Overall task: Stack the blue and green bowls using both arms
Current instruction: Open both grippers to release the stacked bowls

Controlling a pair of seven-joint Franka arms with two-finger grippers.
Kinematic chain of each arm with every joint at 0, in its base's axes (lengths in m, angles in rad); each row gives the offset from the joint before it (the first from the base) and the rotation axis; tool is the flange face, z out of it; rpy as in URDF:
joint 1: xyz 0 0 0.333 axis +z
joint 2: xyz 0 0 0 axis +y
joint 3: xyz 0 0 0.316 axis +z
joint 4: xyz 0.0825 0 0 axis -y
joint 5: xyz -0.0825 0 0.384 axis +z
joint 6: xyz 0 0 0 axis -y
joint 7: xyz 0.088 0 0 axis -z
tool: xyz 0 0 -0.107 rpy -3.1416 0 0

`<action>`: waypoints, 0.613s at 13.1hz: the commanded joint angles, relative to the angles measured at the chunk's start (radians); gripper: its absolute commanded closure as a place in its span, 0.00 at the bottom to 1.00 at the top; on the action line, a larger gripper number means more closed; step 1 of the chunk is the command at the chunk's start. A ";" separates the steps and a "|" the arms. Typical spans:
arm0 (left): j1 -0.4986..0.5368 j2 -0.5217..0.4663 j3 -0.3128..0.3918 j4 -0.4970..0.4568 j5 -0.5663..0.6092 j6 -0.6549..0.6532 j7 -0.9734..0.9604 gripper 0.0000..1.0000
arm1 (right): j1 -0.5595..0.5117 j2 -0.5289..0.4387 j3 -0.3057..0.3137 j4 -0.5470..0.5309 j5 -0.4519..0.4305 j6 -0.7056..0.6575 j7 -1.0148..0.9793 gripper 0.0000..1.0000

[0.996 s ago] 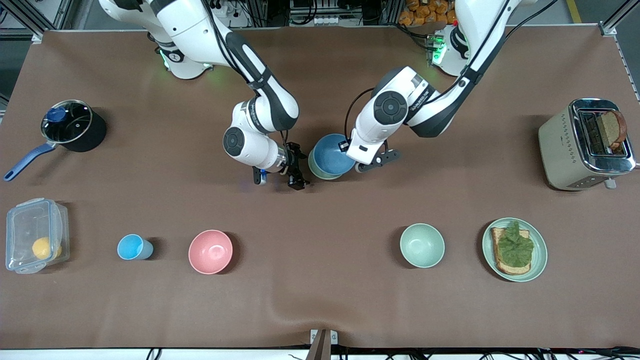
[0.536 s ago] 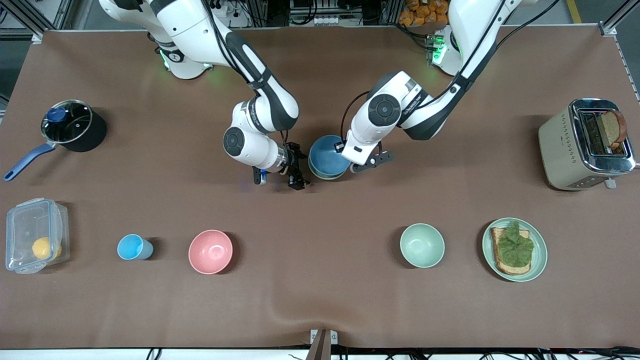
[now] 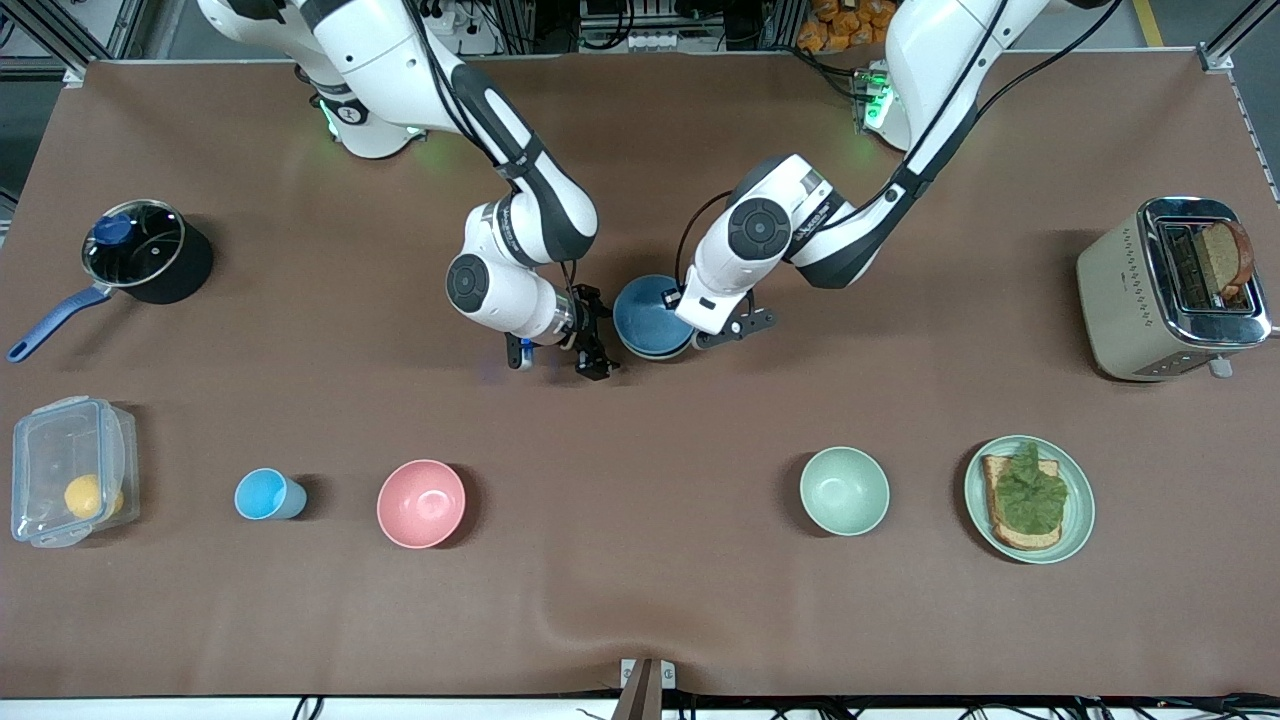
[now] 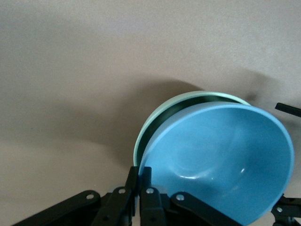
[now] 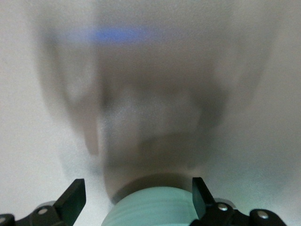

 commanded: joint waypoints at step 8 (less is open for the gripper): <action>-0.006 0.043 0.006 0.020 0.028 0.012 -0.018 1.00 | 0.003 -0.007 0.001 -0.001 0.022 0.003 0.000 0.00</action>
